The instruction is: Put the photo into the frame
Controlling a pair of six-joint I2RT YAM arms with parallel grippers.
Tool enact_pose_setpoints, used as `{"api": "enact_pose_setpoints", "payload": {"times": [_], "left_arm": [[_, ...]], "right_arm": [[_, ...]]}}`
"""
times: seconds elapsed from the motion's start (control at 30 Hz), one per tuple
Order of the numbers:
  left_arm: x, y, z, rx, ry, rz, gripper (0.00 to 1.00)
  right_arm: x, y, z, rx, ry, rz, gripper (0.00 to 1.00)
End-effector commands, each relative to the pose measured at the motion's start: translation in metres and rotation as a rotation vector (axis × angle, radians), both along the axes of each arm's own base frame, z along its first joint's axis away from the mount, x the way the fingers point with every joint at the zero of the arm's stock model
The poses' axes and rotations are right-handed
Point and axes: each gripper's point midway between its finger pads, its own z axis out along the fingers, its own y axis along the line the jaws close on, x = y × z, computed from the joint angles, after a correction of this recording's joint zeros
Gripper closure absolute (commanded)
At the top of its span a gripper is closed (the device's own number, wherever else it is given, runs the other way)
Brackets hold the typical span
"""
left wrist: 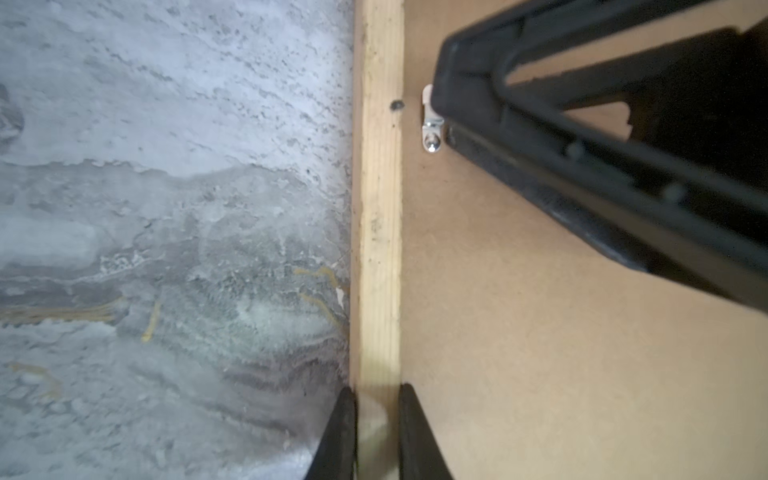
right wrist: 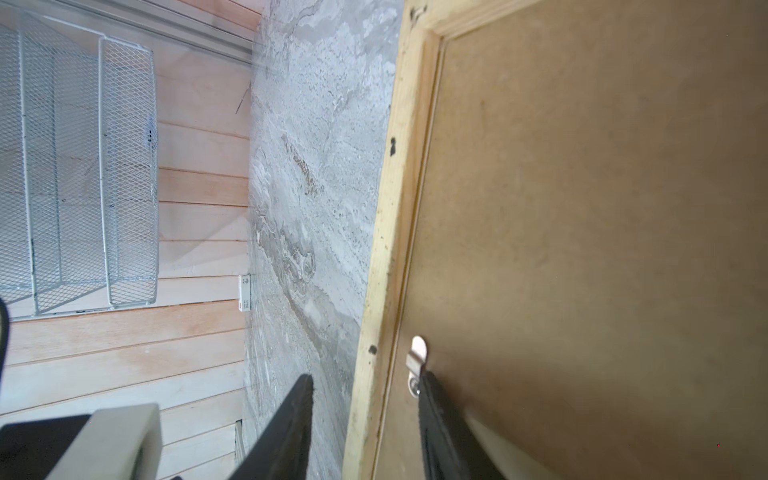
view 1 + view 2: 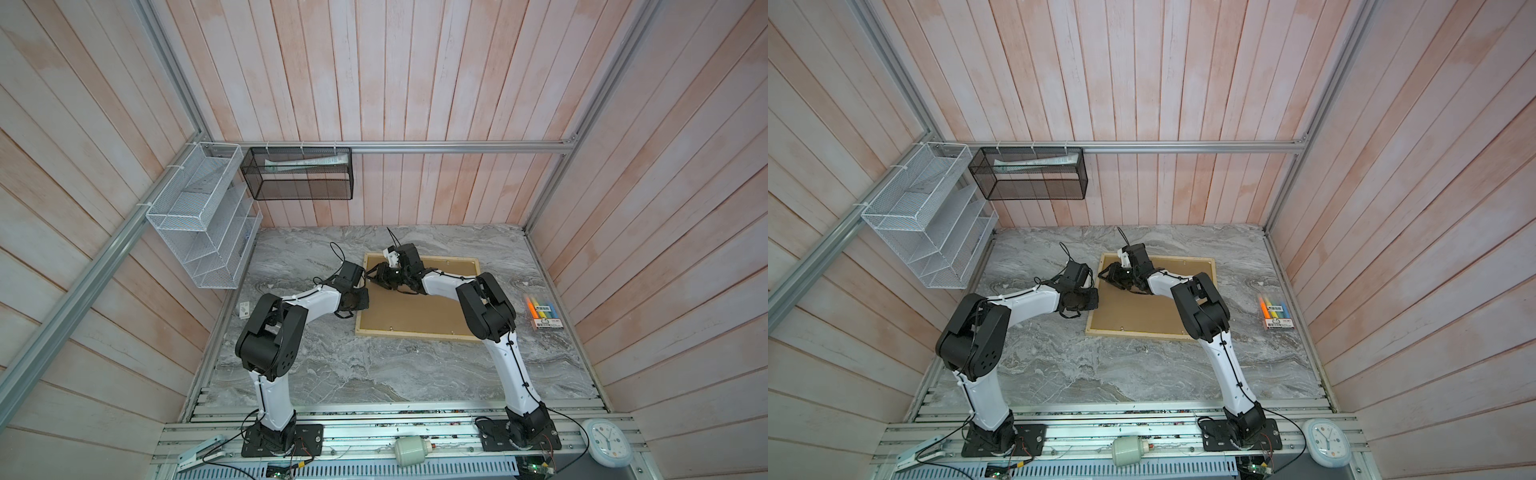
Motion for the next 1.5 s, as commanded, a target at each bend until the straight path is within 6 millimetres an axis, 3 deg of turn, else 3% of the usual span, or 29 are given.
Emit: {"api": "enact_pose_setpoints", "payload": {"times": [0.0,0.23,0.53,0.77,1.03,1.47], "left_arm": [[-0.033,-0.028,-0.015,-0.110,0.125,-0.068,0.87],[-0.033,-0.032,-0.012,-0.118,0.119,-0.077,0.88],[-0.036,-0.032,-0.013,-0.119,0.122,-0.086,0.88],[-0.038,-0.030,-0.014,-0.112,0.120,-0.085,0.89],[-0.038,-0.029,-0.014,-0.106,0.117,-0.082,0.89],[-0.037,-0.027,-0.017,-0.095,0.124,-0.078,0.89]], "right_arm": [[-0.005,-0.006,-0.044,-0.041,0.135,-0.073,0.56],[-0.012,0.003,-0.055,0.059,0.241,-0.140,0.56],[-0.013,0.014,-0.055,0.049,0.246,-0.155,0.56],[-0.020,0.001,-0.074,-0.055,0.213,-0.123,0.56],[-0.021,0.004,-0.082,-0.179,0.140,0.028,0.57],[-0.042,0.016,-0.083,-0.150,0.137,0.209,0.58]]}}
